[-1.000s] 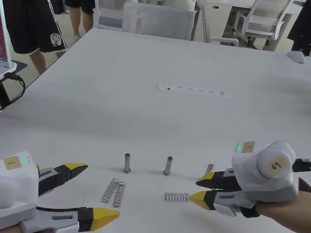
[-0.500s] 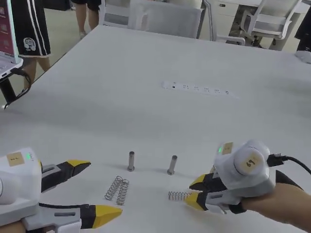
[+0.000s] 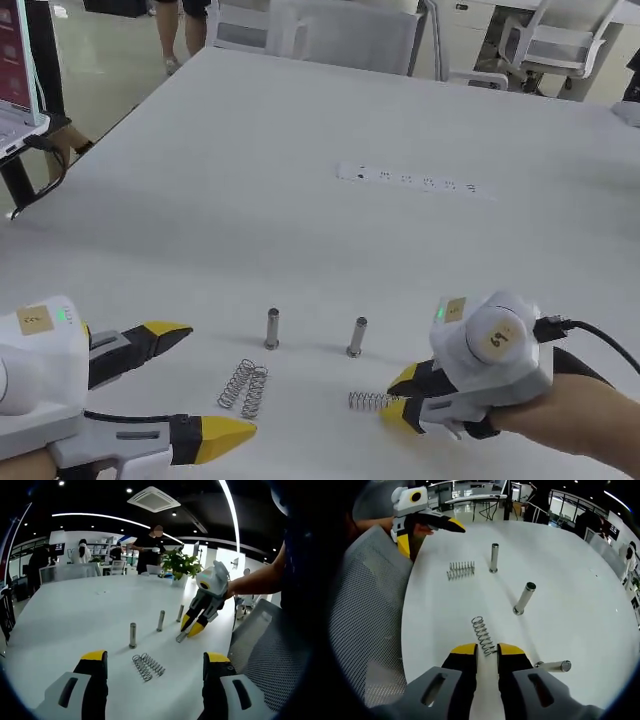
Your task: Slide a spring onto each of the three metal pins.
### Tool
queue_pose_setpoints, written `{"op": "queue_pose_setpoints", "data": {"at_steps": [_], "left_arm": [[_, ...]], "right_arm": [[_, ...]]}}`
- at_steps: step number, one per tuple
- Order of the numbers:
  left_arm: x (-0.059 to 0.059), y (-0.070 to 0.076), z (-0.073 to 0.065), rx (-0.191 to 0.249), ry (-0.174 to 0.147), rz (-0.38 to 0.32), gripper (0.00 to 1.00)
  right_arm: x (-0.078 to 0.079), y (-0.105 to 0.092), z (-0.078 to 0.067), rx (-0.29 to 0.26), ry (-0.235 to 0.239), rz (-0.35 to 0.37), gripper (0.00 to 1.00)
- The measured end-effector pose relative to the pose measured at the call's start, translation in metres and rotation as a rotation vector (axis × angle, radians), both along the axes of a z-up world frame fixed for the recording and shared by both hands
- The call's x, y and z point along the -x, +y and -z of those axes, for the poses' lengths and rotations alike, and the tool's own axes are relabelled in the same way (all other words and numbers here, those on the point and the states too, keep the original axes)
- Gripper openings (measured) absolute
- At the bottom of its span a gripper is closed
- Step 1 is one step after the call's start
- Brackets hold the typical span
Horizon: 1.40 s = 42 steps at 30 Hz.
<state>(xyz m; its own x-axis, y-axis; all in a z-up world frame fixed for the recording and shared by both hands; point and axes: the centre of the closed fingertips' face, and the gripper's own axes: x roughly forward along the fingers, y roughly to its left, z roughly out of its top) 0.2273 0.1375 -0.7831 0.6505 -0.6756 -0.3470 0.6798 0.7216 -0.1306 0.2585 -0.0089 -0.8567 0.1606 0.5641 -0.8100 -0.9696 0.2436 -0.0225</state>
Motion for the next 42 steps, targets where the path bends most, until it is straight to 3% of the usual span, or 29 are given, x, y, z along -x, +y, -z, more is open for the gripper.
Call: {"op": "queue_pose_setpoints", "data": {"at_steps": [18, 26, 36, 42], "left_arm": [[0.004, 0.000, -0.002, 0.001, -0.004, 0.008, 0.74], [0.006, -0.003, -0.002, -0.003, -0.002, 0.018, 0.74], [0.005, -0.009, -0.009, -0.003, -0.013, 0.037, 0.73], [0.010, -0.022, -0.005, -0.014, -0.005, 0.086, 0.72]], "right_arm": [[0.004, -0.002, 0.002, 0.038, -0.037, -0.042, 0.10], [0.005, 0.000, 0.000, 0.025, -0.031, -0.040, 0.10], [0.007, 0.004, -0.014, -0.001, -0.018, -0.021, 0.09], [0.009, 0.005, -0.021, -0.010, -0.011, -0.018, 0.09]]}}
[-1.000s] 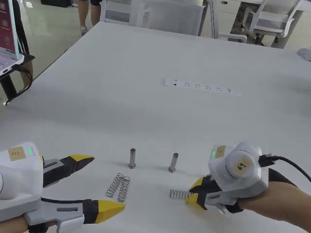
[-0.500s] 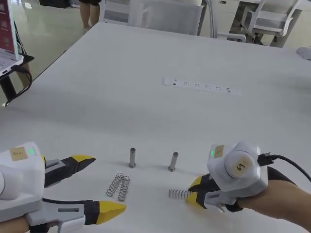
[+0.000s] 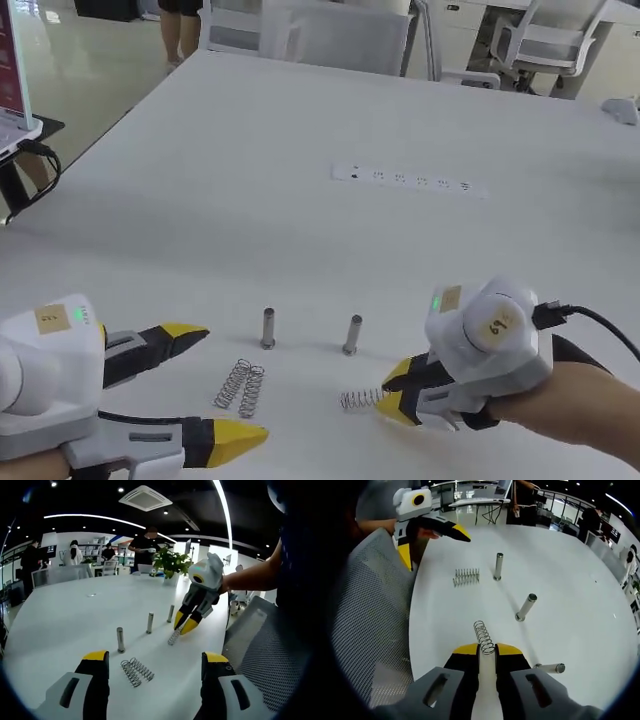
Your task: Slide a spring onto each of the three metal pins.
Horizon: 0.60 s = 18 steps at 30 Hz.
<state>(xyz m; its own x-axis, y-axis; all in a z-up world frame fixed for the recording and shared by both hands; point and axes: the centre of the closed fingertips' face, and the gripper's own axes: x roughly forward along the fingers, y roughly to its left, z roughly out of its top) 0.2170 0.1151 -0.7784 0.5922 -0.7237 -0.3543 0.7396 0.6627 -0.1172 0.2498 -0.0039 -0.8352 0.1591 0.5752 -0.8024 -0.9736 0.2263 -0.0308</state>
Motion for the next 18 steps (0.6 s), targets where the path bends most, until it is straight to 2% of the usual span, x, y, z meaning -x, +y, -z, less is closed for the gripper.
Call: {"op": "queue_pose_setpoints", "data": {"at_steps": [11, 18], "left_arm": [[-0.004, -0.016, -0.001, -0.015, -0.011, 0.070, 0.66], [-0.006, -0.023, 0.000, -0.025, -0.021, 0.111, 0.57]], "right_arm": [[0.002, 0.004, -0.011, -0.004, 0.000, -0.020, 0.09], [0.008, 0.014, -0.025, -0.032, 0.011, -0.042, 0.09]]}}
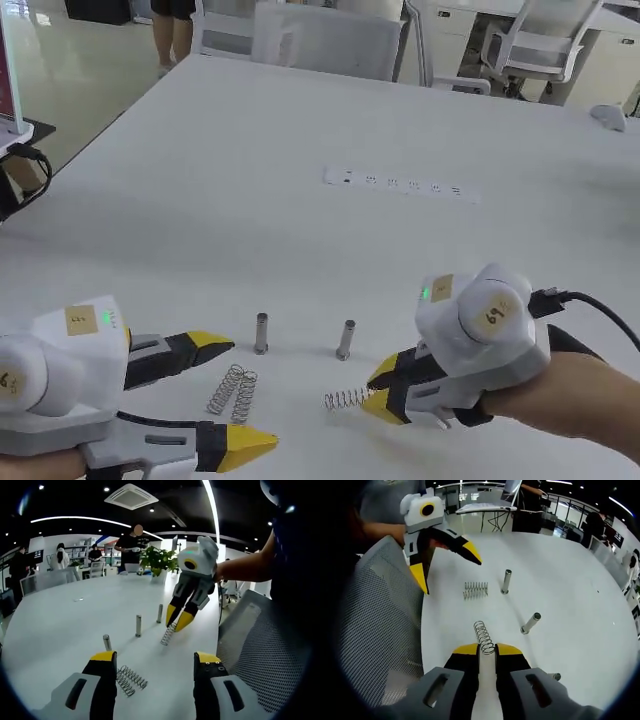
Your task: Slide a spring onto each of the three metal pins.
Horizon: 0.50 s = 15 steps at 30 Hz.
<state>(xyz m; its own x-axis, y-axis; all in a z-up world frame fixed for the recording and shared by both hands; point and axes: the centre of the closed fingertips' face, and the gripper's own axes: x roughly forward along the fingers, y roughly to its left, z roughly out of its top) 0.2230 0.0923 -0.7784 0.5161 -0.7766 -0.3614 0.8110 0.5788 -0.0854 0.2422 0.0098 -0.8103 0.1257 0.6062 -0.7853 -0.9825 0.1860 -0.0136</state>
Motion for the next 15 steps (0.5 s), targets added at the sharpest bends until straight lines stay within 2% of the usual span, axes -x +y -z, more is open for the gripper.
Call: {"op": "queue_pose_setpoints", "data": {"at_steps": [9, 15], "left_arm": [[0.001, -0.010, 0.000, -0.019, -0.021, 0.069, 0.45], [0.005, -0.017, 0.001, -0.030, -0.030, 0.106, 0.40]], "right_arm": [[0.012, 0.016, -0.014, -0.016, -0.015, -0.051, 0.09], [0.017, 0.025, -0.024, -0.036, -0.016, -0.074, 0.09]]}}
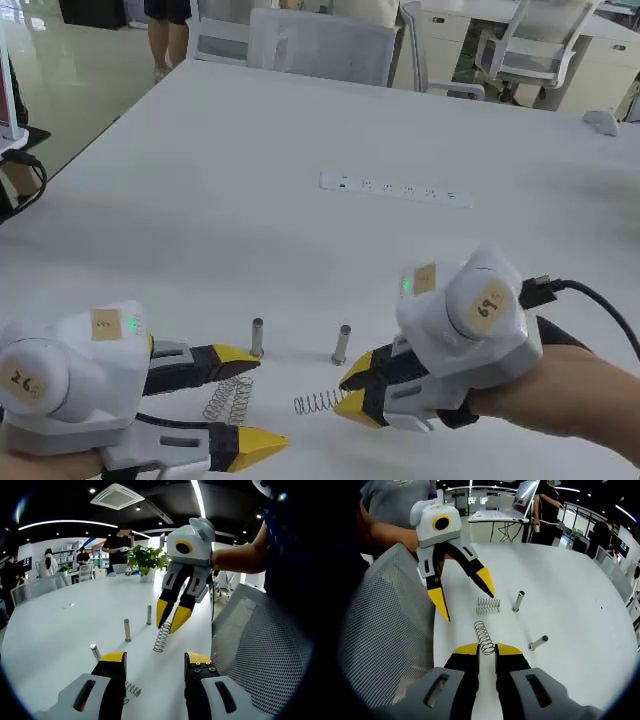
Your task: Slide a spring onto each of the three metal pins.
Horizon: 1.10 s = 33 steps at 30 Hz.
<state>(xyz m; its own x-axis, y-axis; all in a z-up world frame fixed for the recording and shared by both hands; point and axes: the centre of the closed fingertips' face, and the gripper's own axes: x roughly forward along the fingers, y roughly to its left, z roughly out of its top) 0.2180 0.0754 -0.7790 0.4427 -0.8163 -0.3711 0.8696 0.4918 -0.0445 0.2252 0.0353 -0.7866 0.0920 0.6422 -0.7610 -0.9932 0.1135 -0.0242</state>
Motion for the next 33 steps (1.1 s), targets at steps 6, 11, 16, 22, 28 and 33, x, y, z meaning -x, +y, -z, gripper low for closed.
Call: {"op": "queue_pose_setpoints", "data": {"at_steps": [6, 11, 16, 22, 28, 33], "left_arm": [[0.004, -0.005, 0.002, -0.026, -0.007, 0.041, 0.36], [0.003, -0.010, 0.002, -0.042, -0.017, 0.072, 0.31], [0.004, -0.013, 0.002, -0.052, -0.023, 0.096, 0.23], [0.004, -0.015, 0.004, -0.074, -0.031, 0.110, 0.16], [0.005, -0.016, 0.008, -0.103, -0.033, 0.127, 0.10], [0.006, -0.017, 0.009, -0.115, -0.038, 0.134, 0.06]], "right_arm": [[0.006, 0.008, -0.005, 0.008, -0.005, -0.027, 0.09], [0.009, 0.012, -0.007, 0.009, -0.008, -0.042, 0.09], [0.010, 0.015, -0.007, 0.021, -0.007, -0.050, 0.09], [0.012, 0.016, -0.008, 0.030, -0.008, -0.056, 0.09], [0.013, 0.017, -0.008, 0.037, -0.006, -0.058, 0.09], [0.015, 0.018, -0.009, 0.039, 0.000, -0.063, 0.09]]}}
